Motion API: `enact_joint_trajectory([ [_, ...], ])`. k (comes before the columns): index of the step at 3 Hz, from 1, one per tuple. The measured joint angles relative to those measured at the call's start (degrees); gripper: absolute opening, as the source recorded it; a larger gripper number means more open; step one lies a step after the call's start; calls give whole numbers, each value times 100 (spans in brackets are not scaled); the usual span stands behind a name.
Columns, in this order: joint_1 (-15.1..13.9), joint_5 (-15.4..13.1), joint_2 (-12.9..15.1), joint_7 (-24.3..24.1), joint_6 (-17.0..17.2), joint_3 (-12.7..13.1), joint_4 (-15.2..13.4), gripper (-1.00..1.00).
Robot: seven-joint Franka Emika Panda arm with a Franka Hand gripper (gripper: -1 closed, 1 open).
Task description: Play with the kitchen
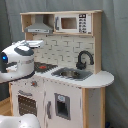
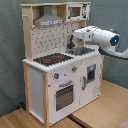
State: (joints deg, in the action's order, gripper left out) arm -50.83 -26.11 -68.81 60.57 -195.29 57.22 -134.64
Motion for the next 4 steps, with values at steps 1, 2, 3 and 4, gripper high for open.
enact_joint_trajectory([
  [1, -389, -2, 256, 0, -28, 5, 413, 100],
  [2, -785, -4, 464, 4, -28, 76, 782, 100],
  [3, -1257, -4, 635, 8, -91, 188, 1049, 100],
  [4, -1766, -4, 804, 8, -243, 300, 1161, 100],
])
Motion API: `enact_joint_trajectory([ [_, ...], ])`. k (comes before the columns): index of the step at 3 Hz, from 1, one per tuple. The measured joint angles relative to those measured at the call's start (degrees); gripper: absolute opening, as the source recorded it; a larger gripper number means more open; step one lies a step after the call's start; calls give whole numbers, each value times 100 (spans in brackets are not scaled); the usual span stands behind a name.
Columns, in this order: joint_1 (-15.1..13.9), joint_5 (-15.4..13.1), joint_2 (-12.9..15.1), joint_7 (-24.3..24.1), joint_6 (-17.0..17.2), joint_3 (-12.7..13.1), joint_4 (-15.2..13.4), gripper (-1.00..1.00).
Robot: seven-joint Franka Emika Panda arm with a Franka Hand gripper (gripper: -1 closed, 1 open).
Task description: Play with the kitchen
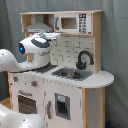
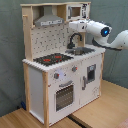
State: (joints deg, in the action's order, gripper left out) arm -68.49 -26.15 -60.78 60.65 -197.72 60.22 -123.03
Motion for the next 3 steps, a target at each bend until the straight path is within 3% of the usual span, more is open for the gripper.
enact_joint_trajectory([
  [1, -94, -3, 365, 23, 205, 159, 362, 100],
  [3, -133, -3, 1128, 542, 738, 384, 915, 100],
])
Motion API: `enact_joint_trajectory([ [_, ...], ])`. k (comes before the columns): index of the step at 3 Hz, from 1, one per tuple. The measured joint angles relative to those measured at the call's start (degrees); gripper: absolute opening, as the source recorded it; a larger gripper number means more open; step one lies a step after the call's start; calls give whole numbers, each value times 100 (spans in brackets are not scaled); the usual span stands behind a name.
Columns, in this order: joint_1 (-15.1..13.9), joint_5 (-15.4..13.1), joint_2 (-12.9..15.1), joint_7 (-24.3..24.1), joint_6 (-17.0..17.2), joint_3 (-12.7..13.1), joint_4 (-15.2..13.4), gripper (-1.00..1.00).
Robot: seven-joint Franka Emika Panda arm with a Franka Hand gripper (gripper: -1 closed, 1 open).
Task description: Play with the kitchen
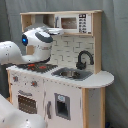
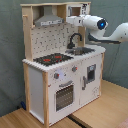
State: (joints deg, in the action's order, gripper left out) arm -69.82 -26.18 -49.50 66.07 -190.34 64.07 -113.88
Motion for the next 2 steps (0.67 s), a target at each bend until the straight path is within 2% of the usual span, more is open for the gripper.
enact_joint_trajectory([
  [2, -2, 0, 542, 513, 584, 363, 550, 100],
])
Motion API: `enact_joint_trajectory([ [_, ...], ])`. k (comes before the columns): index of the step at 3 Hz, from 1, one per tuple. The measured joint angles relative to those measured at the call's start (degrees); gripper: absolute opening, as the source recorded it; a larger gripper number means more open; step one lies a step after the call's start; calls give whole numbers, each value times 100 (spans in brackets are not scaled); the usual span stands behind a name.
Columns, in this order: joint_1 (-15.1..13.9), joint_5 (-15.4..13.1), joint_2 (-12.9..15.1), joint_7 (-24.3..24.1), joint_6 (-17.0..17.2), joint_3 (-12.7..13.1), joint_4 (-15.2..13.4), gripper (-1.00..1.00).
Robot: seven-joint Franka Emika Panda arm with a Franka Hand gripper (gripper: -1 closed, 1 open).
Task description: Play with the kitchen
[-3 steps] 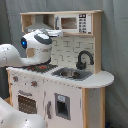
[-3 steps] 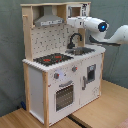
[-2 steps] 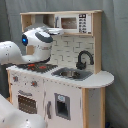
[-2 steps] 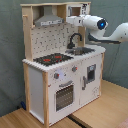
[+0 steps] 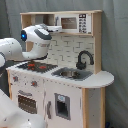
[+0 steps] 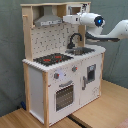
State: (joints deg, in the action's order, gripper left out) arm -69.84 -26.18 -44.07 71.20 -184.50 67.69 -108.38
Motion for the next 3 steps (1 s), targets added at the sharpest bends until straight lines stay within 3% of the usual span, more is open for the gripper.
enact_joint_trajectory([
  [1, -13, 0, 65, 36, 79, 30, 69, 100],
  [2, -17, 0, 71, 38, 79, 30, 71, -100],
  [3, 383, 5, 188, 156, 133, -274, -179, -100],
])
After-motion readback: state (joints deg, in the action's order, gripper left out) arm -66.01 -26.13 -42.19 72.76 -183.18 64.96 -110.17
